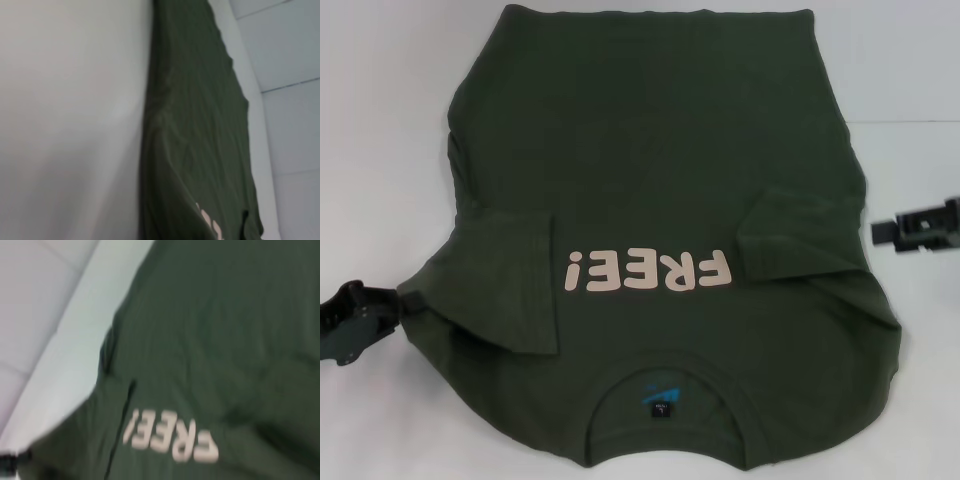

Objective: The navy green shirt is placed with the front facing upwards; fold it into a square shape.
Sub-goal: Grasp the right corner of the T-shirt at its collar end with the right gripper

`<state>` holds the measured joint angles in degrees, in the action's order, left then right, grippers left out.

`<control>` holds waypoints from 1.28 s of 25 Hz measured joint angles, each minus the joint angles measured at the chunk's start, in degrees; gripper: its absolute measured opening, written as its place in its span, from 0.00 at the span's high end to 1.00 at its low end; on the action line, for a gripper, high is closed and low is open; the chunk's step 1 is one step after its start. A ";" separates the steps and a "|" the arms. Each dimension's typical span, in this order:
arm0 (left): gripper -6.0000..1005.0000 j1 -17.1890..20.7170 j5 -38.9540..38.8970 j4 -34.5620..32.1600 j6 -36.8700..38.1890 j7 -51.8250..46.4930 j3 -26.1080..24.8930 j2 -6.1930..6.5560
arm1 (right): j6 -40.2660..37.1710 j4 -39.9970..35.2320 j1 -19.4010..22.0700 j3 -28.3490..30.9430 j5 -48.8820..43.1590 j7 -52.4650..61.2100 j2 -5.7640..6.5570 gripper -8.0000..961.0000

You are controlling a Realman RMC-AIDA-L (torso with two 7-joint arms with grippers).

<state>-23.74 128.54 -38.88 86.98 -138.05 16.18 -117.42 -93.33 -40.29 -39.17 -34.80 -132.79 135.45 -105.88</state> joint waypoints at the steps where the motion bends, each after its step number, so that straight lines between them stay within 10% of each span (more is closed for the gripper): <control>1: 0.97 -0.20 -0.02 -0.02 0.11 0.06 0.04 0.09 | -1.21 -0.26 0.31 0.11 -0.94 0.36 0.37 0.36; 8: 0.97 -1.20 -0.03 -0.05 -0.37 0.53 0.26 0.29 | -2.78 -1.84 2.49 -0.08 -9.13 3.32 1.64 0.36; 21: 0.97 -1.51 0.03 0.37 -0.50 0.67 0.25 0.02 | 3.19 -0.11 1.93 -1.61 -13.17 2.29 -3.74 0.37; 32: 0.97 -1.31 0.03 0.39 -0.44 0.68 0.14 -0.02 | 7.01 1.62 1.15 -3.04 -13.32 4.50 -4.16 0.40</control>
<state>-25.05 128.58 -38.49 86.54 -137.37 16.32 -117.44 -86.32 -38.67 -38.02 -37.84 -146.12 139.95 -110.04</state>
